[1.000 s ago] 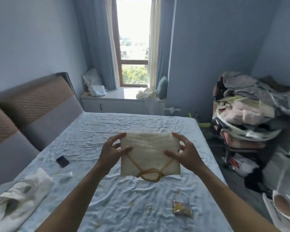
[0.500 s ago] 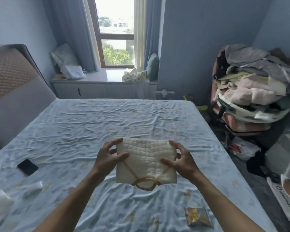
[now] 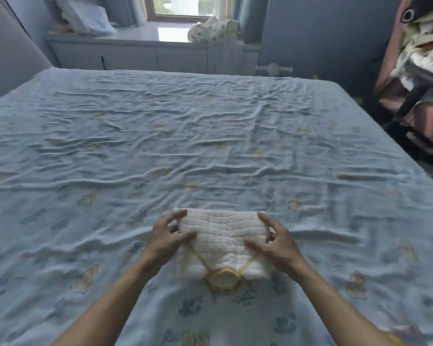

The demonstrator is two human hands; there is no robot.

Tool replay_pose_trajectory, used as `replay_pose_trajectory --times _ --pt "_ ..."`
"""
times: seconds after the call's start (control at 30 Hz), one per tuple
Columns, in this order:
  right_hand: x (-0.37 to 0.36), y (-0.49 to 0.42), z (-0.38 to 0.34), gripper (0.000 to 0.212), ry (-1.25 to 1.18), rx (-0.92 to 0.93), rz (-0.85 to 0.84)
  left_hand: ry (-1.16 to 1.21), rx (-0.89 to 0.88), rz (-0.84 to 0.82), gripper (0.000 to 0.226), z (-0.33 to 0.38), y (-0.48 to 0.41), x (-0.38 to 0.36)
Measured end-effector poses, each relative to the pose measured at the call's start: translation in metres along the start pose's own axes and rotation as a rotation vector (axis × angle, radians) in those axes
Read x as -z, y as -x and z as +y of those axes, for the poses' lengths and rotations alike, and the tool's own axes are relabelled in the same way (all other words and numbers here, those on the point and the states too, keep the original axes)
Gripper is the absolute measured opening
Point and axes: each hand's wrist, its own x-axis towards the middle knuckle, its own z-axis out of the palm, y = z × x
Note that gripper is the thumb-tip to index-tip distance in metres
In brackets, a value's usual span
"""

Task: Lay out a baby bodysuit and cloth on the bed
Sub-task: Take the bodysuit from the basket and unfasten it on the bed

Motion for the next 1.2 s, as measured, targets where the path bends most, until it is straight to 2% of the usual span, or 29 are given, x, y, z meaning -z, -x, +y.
replay_pose_trajectory --times 0.1,0.23,0.3,0.37,0.4,0.5,0.57,0.67,0.73,0.83,1.0,1.1,1.2 --pt "-0.011 -0.009 0.029 0.107 0.056 0.018 0.041 -0.120 -0.076 0.022 0.062 -0.034 -0.011 -0.004" --pt "-0.005 -0.003 0.025 0.090 0.195 0.115 0.026 -0.282 -0.226 0.029 0.063 -0.039 -0.006 0.007" --pt "0.012 0.007 0.019 0.072 0.283 0.232 -0.020 -0.439 -0.390 0.001 0.056 -0.032 -0.001 0.028" --pt "0.035 0.015 0.018 0.052 0.457 0.391 -0.051 -0.699 -0.591 -0.072 0.058 -0.027 0.004 0.052" --pt "0.046 0.016 0.022 0.052 0.584 0.484 -0.060 -0.840 -0.668 -0.122 0.066 -0.025 0.005 0.061" --pt "0.059 0.015 0.037 0.076 0.867 0.674 -0.178 -1.148 -0.856 -0.264 0.079 -0.027 0.002 0.064" --pt "0.054 0.011 0.038 0.079 0.892 0.724 -0.216 -1.203 -0.947 -0.322 0.068 -0.030 -0.002 0.053" --pt "0.045 0.003 0.034 0.063 0.840 0.760 -0.181 -1.173 -1.017 -0.353 0.051 -0.030 -0.009 0.042" --pt "0.041 -0.001 0.032 0.051 0.810 0.769 -0.167 -1.124 -0.999 -0.363 0.046 -0.029 -0.012 0.042" --pt "0.038 -0.003 0.031 0.038 0.712 0.728 -0.166 -0.947 -0.848 -0.350 0.038 -0.022 -0.011 0.043" --pt "0.037 -0.008 -0.007 0.019 0.285 0.449 -0.025 -0.526 -0.586 -0.233 0.030 0.012 -0.016 0.035" --pt "0.039 -0.031 -0.039 0.022 0.101 0.304 -0.008 -0.343 -0.421 -0.139 0.031 0.041 -0.043 0.025" --pt "0.038 -0.071 -0.056 0.021 -0.035 0.215 0.079 -0.265 -0.304 -0.050 0.027 0.061 -0.082 0.010"
